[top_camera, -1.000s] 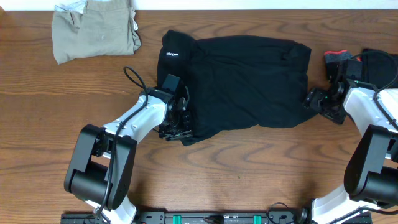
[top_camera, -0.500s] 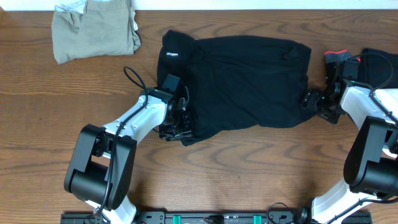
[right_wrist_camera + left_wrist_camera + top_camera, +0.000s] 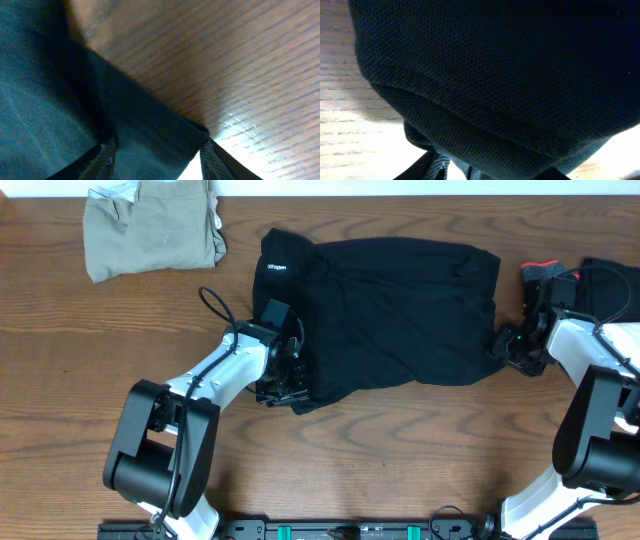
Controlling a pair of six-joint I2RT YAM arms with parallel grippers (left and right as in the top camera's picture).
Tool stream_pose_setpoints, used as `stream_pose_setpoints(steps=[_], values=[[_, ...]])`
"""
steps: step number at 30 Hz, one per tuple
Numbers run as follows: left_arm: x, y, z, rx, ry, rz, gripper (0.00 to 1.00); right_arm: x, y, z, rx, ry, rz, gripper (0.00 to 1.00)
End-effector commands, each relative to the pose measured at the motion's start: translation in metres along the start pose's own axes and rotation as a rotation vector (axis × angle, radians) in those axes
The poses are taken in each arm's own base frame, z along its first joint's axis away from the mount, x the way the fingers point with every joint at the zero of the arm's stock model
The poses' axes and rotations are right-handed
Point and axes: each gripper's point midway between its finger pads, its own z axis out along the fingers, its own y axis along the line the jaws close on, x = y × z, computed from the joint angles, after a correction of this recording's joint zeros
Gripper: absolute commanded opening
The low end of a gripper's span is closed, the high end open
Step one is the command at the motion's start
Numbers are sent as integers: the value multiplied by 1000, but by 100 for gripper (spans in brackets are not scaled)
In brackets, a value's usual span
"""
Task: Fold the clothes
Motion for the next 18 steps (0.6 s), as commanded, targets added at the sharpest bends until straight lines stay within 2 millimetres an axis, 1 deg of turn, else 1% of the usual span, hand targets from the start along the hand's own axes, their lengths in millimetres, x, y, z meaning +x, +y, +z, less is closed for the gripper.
stream_pose_setpoints(steps=[1, 2, 3, 4, 5, 6, 7, 10, 12, 16, 18], values=[[5, 3, 2, -11, 21, 1, 34, 12, -5, 16, 16, 56, 31, 37], [6, 4, 2, -14, 26, -1, 29, 13, -6, 17, 18, 61, 32, 27], [7, 5, 2, -15, 29, -2, 26, 13, -6, 17, 18, 62, 33, 22], [7, 5, 1, -16, 29, -2, 22, 13, -7, 17, 19, 63, 40, 17], [7, 5, 1, -16, 28, -1, 13, 13, -7, 17, 19, 63, 43, 12], [7, 4, 0, -15, 27, 9, 8, 13, -7, 16, 20, 63, 53, 5], [8, 4, -1, -16, 27, 14, 6, 12, -6, 15, 20, 65, 57, 1], [9, 0, -11, -12, 19, 21, 6, 12, -6, 9, 25, 78, 72, 1], [9, -5, -24, -3, 1, 43, 6, 11, -5, 1, 29, 85, 72, 1], [12, -17, -57, 26, -56, 66, 6, 4, -3, -25, 39, 78, 72, 1], [16, -24, -78, 46, -96, 83, 6, -1, -1, -43, 34, 56, 71, 1]])
